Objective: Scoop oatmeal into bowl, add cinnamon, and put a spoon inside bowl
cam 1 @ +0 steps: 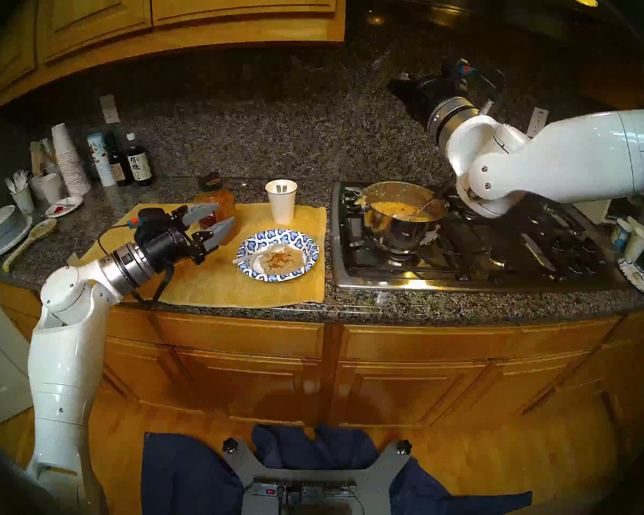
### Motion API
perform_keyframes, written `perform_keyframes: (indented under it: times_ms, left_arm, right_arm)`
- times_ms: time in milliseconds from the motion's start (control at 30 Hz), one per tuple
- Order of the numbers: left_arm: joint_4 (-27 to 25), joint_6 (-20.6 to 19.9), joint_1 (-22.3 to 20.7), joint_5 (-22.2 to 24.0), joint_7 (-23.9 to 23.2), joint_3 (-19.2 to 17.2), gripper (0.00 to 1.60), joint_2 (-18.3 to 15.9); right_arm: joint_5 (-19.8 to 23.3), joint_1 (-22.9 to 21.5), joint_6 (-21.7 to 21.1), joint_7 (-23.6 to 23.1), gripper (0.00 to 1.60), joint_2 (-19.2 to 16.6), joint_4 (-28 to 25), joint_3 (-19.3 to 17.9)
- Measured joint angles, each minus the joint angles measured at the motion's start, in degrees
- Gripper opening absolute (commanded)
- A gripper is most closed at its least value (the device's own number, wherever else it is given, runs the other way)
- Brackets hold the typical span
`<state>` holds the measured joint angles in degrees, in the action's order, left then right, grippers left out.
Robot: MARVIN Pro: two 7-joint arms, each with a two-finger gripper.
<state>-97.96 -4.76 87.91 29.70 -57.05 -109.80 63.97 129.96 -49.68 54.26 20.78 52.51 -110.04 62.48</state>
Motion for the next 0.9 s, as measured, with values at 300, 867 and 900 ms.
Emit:
perform_keyframes:
  times_ms: [300, 867, 900]
  left_arm:
    - [-3.0, 1.1, -3.9, 2.1, 7.4, -0.5, 1.47, 0.1]
    - [-4.0, 3.3, -11.1, 3.5, 20.6, 4.7, 1.6, 2.1]
    - [-3.7, 3.5, -11.7, 3.5, 21.0, 4.9, 1.6, 2.2]
  right_arm:
    - [0.0, 0.0, 0.0, 0.0, 0.0, 0.0, 0.0, 0.0]
    - [0.1, -0.2, 0.0, 0.2, 0.0, -0.3, -0.1, 0.1]
    - [0.1, -0.2, 0.0, 0.3, 0.0, -0.3, -0.1, 0.1]
